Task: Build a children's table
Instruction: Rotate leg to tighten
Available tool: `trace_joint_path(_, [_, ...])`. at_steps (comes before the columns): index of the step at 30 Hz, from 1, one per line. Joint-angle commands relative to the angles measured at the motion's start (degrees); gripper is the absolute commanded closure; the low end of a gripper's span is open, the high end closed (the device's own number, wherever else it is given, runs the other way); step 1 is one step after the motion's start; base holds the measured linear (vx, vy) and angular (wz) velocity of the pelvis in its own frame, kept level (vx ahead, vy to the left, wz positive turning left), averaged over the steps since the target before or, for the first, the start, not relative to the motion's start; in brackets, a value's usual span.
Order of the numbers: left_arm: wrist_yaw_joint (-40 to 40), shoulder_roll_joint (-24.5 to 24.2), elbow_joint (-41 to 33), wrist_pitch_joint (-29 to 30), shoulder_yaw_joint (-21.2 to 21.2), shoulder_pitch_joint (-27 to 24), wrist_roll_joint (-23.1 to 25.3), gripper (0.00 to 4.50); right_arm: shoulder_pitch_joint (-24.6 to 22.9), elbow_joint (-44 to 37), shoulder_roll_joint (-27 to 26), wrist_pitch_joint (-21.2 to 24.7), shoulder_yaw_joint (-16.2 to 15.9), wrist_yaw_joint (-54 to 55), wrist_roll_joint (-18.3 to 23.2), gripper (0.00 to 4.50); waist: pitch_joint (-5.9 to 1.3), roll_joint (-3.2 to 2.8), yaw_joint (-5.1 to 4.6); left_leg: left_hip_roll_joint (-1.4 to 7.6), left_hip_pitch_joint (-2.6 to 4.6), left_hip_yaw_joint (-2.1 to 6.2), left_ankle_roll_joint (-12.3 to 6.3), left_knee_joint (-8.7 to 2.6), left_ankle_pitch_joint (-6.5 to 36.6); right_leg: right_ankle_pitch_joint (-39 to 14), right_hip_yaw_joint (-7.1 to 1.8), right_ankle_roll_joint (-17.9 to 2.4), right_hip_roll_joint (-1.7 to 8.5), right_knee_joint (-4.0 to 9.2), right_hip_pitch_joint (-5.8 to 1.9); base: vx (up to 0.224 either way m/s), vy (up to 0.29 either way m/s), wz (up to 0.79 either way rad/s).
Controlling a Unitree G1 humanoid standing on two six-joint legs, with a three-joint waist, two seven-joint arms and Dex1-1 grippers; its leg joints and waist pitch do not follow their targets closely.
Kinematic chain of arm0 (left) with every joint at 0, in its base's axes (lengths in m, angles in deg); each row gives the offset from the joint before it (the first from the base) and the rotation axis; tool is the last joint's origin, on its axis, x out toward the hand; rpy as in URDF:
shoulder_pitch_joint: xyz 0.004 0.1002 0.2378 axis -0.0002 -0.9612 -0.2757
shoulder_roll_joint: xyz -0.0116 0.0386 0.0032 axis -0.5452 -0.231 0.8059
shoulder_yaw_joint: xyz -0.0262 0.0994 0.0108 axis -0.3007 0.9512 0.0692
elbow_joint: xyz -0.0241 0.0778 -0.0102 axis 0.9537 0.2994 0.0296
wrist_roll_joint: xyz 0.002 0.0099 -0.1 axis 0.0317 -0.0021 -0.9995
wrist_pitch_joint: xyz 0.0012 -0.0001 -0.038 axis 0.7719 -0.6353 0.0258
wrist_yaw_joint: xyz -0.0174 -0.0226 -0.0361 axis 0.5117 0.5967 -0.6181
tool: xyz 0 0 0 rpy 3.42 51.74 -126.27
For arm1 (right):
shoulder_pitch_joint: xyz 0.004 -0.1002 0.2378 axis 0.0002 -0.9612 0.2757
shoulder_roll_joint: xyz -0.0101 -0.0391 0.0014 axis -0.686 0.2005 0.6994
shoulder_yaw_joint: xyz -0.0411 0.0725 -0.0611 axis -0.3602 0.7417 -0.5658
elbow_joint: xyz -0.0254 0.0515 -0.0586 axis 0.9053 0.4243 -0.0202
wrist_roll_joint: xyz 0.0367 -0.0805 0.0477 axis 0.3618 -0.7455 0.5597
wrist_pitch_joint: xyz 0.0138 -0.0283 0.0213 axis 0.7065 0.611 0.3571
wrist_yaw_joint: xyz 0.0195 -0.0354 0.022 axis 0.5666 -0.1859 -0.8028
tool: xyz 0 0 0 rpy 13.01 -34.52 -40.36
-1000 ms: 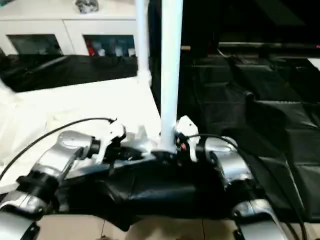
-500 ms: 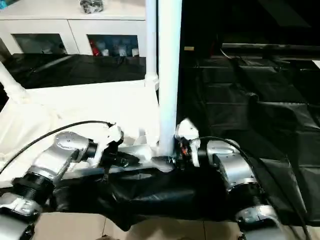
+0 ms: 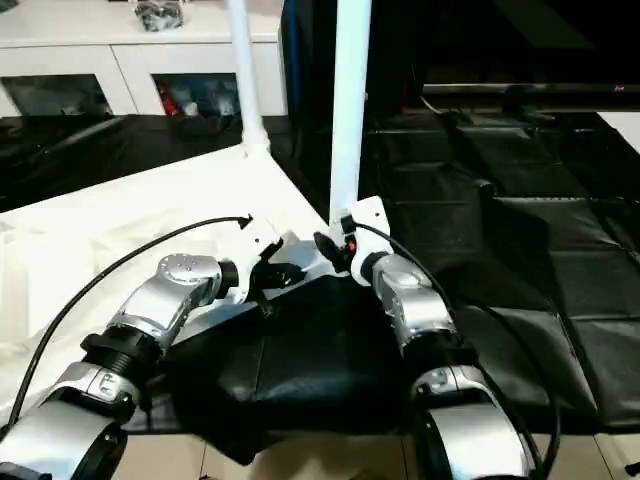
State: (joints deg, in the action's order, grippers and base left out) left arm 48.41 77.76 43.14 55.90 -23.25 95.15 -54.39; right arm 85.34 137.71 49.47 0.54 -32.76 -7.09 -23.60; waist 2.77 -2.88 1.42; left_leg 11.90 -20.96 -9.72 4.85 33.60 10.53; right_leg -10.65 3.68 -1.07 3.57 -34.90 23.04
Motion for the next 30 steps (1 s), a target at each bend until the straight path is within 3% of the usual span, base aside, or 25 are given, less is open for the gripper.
trace_joint_path(1, [0.6, 2.3, -1.2, -0.9, 1.5, 1.1, -1.1, 4.5, -0.8, 2.8, -4.5, 2.2, -4.2, -3.9, -0.7, 1.04, -3.55, 0.71, 0.19, 0.6, -0.06, -0.05, -4.29, -3.36, 9.6, -12.2, -2.22, -12.7, 3.87, 4.86, -3.28, 0.0, 0.0, 0.0])
trace_joint_path(4, [5.2, 0.3, -2.8, -1.9, 2.6, -0.2, -1.7, 4.5, -1.2, 0.7, -2.4, -0.3, -6.1, -9.8, -0.8, 0.94, -3.62, 0.67, 0.12, 0.69, -0.09, 0.07, -4.12, -3.43, 10.4, -13.2, -2.23, -12.6, 3.96, 4.83, -3.4, 0.0, 0.0, 0.0])
trace_joint_path(9, [11.1, -2.4, -4.8, -2.5, 3.5, -1.8, -2.5, 4.5, -3.1, -3.1, 1.8, -3.0, -8.7, -21.1, -0.6, 0.94, -3.73, 0.67, 0.02, 0.89, -0.23, -0.02, -5.57, -3.25, 8.6, -7.7, -2.25, -14.5, 3.84, 4.28, -3.54, 0.0, 0.0, 0.0])
trace_joint_path(12, [14.2, -3.9, -5.5, -2.8, 3.9, -2.2, -3.0, 4.5, -4.7, -6.4, 4.5, -3.1, -10.1, -27.6, 0.2, 0.94, -3.62, 0.41, 0.7, 1.13, 0.06, -0.17, -6.0, -3.25, 9.2, -8.1, -2.23, -14.8, 3.83, 4.29, -3.36, 0.0, 0.0, 0.0])
trace_joint_path(15, [18.2, -5.5, -6.9, -2.8, 4.5, -2.6, -3.9, 4.5, -6.5, -10.4, 7.3, -2.2, -11.2, -34.3, 1.6, 0.94, -3.52, 0.63, 0.98, 1.14, 0.24, -0.22, -5.58, -3.3, 10.7, -10.4, -2.25, -14.4, 3.81, 4.51, -3.38, 0.0, 0.0, 0.0])
trace_joint_path(19, [25.7, -8.4, -10.3, -2.9, 5.6, -4.2, -5.7, 4.5, -8.8, -15.3, 11.6, 1.3, -13.3, -42.9, 3.0, 0.94, -3.53, 0.41, 1.4, 1.29, 0.31, -0.12, -5.29, -3.37, 11.2, -11.3, -2.3, -14.0, 3.8, 4.5, -3.28, 0.0, 0.0, 0.0])
trace_joint_path(20, [26.7, -8.8, -10.9, -2.6, 5.7, -4.4, -6.0, 4.5, -8.9, -15.7, 12.0, 2.1, -13.5, -43.9, 3.2, 1.17, -3.46, 0.43, 1.4, 1.34, 0.25, -0.09, -5.29, -3.46, 11.3, -11.3, -2.31, -14.1, 3.77, 4.51, -3.27, 0.0, 0.0, 0.0])
trace_joint_path(30, [32.2, -12.1, -14.3, -0.5, 7.0, -6.4, -7.1, 4.5, -11.7, -22.5, 14.9, 7.4, -15.6, -50.0, 4.8, 1.85, -3.46, 0.48, 2.05, 1.28, 0.35, -0.09, -4.05, -3.55, 11.2, -12.4, -2.42, -13.2, 3.81, 4.6, -3.13, 0.0, 0.0, 0.0])
